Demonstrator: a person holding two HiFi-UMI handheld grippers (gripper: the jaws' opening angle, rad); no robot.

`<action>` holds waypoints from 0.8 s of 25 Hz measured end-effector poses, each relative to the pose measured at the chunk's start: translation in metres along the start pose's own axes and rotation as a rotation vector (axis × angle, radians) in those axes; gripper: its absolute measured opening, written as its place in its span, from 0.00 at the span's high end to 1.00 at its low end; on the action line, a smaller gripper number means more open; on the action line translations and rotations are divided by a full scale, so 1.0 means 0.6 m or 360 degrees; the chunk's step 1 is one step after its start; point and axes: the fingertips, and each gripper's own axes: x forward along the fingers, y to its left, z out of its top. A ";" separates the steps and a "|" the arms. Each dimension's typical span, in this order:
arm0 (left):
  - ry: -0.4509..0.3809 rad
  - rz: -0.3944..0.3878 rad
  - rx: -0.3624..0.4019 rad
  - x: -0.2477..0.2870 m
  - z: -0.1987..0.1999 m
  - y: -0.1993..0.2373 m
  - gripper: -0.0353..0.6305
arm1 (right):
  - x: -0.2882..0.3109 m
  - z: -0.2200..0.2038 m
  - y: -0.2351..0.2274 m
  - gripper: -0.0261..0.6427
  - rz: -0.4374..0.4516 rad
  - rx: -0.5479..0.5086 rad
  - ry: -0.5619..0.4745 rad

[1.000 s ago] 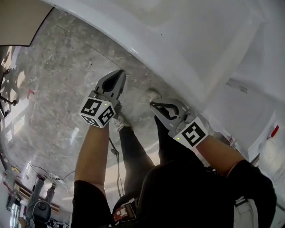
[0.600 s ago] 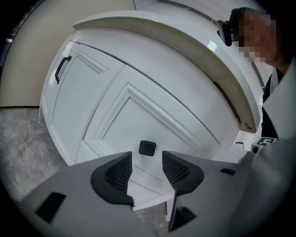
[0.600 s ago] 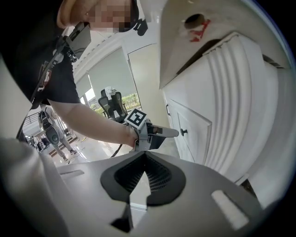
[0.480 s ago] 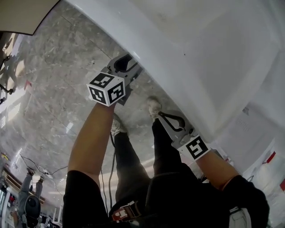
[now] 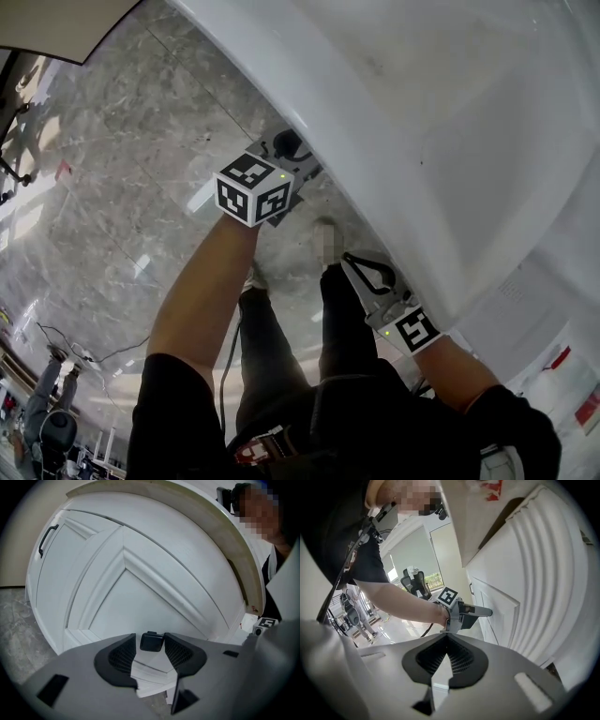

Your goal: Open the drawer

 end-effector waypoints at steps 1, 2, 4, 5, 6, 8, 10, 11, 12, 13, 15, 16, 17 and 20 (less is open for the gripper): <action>0.0001 -0.0013 0.0011 0.000 0.002 -0.001 0.66 | 0.003 0.009 0.003 0.96 0.0007 -0.0020 -0.0033; 0.0002 -0.0024 0.0029 -0.001 0.004 -0.002 0.68 | 0.006 0.020 0.005 0.96 0.0018 -0.0056 -0.0073; 0.0011 -0.0033 0.0079 0.000 0.004 -0.004 0.72 | 0.013 0.046 0.012 0.96 0.0049 -0.0160 -0.0165; 0.0016 -0.0035 0.0099 0.001 0.004 -0.004 0.73 | 0.017 0.061 0.015 0.96 0.0067 -0.0220 -0.0217; 0.0023 -0.0037 0.0114 0.002 0.003 -0.004 0.73 | 0.021 0.077 0.019 0.96 0.0087 -0.0282 -0.0270; 0.0038 -0.0036 0.0139 0.002 0.003 -0.005 0.74 | 0.030 0.108 0.026 0.96 0.0126 -0.0402 -0.0373; 0.0052 -0.0035 0.0153 0.003 0.001 -0.005 0.74 | 0.037 0.131 0.031 0.96 0.0160 -0.0503 -0.0451; 0.0059 -0.0033 0.0157 0.003 0.000 -0.005 0.74 | 0.039 0.136 0.031 0.96 0.0171 -0.0538 -0.0466; 0.0066 -0.0030 0.0159 0.003 -0.002 -0.005 0.74 | 0.039 0.131 0.030 0.96 0.0176 -0.0557 -0.0457; 0.0073 -0.0028 0.0162 0.003 -0.003 -0.004 0.74 | 0.036 0.116 0.025 0.96 0.0173 -0.0556 -0.0413; 0.0081 -0.0024 0.0165 0.002 -0.004 0.000 0.74 | 0.020 0.043 0.006 0.96 0.0140 -0.0478 -0.0203; 0.0081 -0.0022 0.0164 0.000 -0.004 0.001 0.74 | 0.012 0.006 -0.004 0.96 0.0123 -0.0435 -0.0095; 0.0078 -0.0020 0.0161 -0.002 -0.004 0.002 0.74 | 0.008 -0.011 -0.008 0.96 0.0118 -0.0431 -0.0036; 0.0071 -0.0019 0.0148 -0.015 -0.012 0.001 0.74 | 0.015 0.025 0.005 0.96 0.0122 -0.0451 -0.0048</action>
